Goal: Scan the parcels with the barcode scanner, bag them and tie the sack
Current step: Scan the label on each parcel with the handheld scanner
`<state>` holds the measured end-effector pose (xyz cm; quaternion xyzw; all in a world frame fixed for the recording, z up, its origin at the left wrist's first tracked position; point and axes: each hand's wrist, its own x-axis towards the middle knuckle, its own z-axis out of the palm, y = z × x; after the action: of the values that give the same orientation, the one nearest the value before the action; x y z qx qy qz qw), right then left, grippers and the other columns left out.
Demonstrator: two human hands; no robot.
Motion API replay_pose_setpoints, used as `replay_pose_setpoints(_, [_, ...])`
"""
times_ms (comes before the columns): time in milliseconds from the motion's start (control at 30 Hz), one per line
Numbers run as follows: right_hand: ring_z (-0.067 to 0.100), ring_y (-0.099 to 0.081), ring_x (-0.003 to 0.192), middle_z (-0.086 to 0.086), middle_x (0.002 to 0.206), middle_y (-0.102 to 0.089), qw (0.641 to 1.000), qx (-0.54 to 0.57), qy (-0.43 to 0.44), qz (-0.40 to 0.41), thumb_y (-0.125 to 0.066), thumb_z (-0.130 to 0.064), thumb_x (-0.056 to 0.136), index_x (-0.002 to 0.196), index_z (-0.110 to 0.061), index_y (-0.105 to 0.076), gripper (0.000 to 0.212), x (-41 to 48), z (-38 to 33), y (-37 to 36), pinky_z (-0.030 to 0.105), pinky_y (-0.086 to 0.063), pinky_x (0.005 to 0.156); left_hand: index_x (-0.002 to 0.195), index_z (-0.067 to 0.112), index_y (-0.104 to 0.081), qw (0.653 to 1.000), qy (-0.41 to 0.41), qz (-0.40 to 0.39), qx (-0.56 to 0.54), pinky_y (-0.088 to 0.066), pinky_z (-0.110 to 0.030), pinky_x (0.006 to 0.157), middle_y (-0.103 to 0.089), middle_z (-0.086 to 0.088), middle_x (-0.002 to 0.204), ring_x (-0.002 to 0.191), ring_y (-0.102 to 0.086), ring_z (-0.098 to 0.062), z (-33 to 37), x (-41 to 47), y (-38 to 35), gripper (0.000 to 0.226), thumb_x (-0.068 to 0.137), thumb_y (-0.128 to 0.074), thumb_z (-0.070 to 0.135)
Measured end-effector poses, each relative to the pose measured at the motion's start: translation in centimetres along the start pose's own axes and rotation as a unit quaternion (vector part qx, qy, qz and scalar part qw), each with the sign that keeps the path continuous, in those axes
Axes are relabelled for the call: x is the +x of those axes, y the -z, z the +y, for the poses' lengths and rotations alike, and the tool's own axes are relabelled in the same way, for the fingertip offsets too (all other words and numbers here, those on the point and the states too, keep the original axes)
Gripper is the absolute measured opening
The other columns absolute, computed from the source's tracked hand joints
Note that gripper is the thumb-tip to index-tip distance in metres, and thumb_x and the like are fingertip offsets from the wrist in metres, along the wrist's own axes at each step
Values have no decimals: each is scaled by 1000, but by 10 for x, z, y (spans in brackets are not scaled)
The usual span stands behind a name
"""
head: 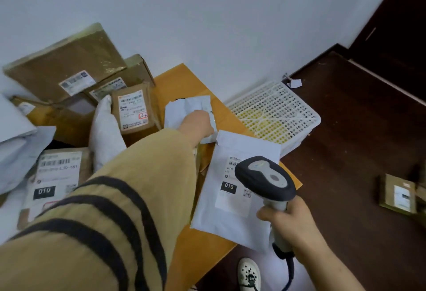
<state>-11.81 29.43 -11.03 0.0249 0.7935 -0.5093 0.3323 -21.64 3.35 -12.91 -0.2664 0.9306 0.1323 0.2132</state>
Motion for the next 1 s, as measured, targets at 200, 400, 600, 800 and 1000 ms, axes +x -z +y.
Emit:
replay_pose_setpoints(200, [16, -33, 51, -9, 42, -36, 1000, 11, -17, -13, -65, 7, 72, 66, -9, -44, 27, 6, 2, 6, 30, -28, 57, 146, -5, 12, 982, 162, -98, 19, -28, -53, 110, -19, -25, 153, 134, -29, -46, 6, 58, -33, 102, 86, -55, 43])
replay_pose_setpoints(400, [17, -43, 55, -9, 52, -47, 998, 46, -29, 8, -66, 6, 71, 84, -6, -57, 20, 4, -2, 5, 30, -34, 55, 120, 2, -58, 996, 8, 11, 89, -47, -38, 85, -61, -13, 105, 107, -58, -32, 3, 41, -24, 32, 89, -50, 7])
replay_pose_setpoints(600, [19, -55, 70, 1, 74, -61, 997, 80, -1, 6, -66, 10, 73, 88, -13, -61, 28, -22, -24, 12, 29, -41, 60, 103, 4, -60, 979, -6, 168, -116, -41, -28, 65, -63, -11, 91, 83, -59, -31, -15, -2, 41, 19, 95, -46, 14])
replay_pose_setpoints(800, [25, -70, 94, 9, 96, -74, 979, 192, 69, -25, -72, 1, 58, 104, -11, -68, 48, -49, -62, 13, 46, -54, 88, 77, 1, -61, 772, -5, 120, -624, -51, -37, 73, -64, -16, 83, 79, -61, -27, -51, -84, 84, 8, 75, -57, -5])
replay_pose_setpoints(1000, [32, -69, 95, 14, 102, -72, 962, 256, 90, -34, -71, 3, 76, 100, -8, -69, 26, -62, -100, -13, 43, -55, 86, 113, -1, -60, 637, -74, -37, -767, -60, -35, 71, -68, -18, 104, 91, -68, -26, -83, -190, 79, 32, 88, -41, -9])
